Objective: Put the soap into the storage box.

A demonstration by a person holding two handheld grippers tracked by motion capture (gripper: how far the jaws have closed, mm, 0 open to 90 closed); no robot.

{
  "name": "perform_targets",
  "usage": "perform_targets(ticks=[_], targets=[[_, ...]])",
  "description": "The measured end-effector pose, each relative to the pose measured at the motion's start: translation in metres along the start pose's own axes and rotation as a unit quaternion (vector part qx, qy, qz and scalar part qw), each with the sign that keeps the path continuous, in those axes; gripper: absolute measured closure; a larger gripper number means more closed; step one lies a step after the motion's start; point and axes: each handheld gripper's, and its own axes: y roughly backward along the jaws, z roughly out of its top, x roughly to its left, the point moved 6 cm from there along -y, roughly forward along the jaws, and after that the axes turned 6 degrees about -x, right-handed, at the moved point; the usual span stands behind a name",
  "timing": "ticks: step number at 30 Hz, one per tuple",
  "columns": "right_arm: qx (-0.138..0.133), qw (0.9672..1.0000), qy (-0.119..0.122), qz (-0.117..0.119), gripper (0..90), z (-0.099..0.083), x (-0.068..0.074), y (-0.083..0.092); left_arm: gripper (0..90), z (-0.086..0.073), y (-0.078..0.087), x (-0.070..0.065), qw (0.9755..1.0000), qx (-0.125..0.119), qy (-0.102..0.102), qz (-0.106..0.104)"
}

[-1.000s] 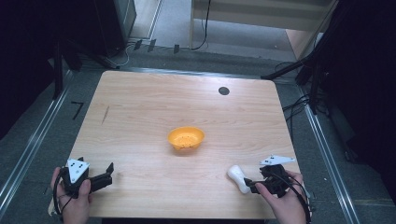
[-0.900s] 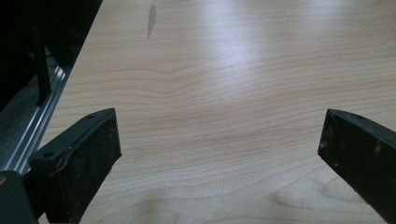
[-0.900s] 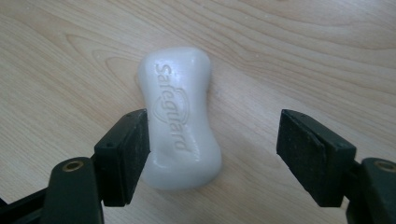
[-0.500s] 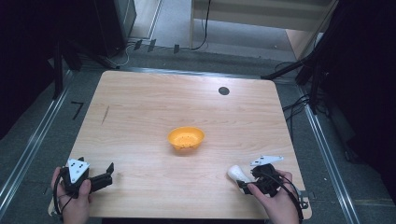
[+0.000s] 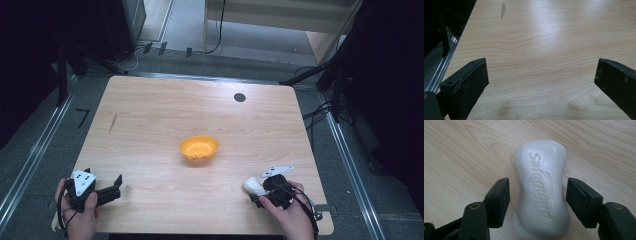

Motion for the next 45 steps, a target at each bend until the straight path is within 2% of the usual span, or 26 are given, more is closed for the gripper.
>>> perform_targets(ticks=[7, 11, 17, 21, 23, 29, 45], targets=[[0.007, 1.0000, 0.005, 0.002, 39.4, 0.000, 0.002, -0.005, 0.0, 0.000, 0.000, 0.000, 1.0000, 0.000, -0.001, -0.001], [0.008, 0.9999, -0.001, -0.008, 41.9, -0.001, 0.001, -0.008, 0.0, 0.000, 0.000, 0.000, 1.0000, -0.001, -0.004, -0.003], [0.007, 0.9998, 0.011, -0.018, 45.1, -0.002, 0.001, -0.010, 0.0, 0.000, 0.000, 0.000, 1.0000, 0.000, -0.004, -0.003], [0.004, 0.9991, 0.025, -0.035, 47.4, -0.003, 0.002, -0.010, 0.0, 0.000, 0.000, -0.001, 1.0000, 0.001, -0.005, -0.003], [0.002, 0.9989, 0.024, -0.039, 47.7, -0.003, 0.004, -0.010, 0.0, 0.000, 0.000, -0.001, 1.0000, 0.002, -0.006, -0.003], [-0.002, 0.9990, 0.020, -0.040, 48.5, -0.003, 0.003, -0.010, 0.0, 0.000, 0.000, -0.001, 1.0000, 0.002, -0.007, -0.003], [-0.013, 0.9989, 0.032, -0.030, 49.6, -0.002, 0.002, -0.011, 0.0, 0.000, 0.000, -0.001, 1.0000, 0.003, -0.006, -0.007]])
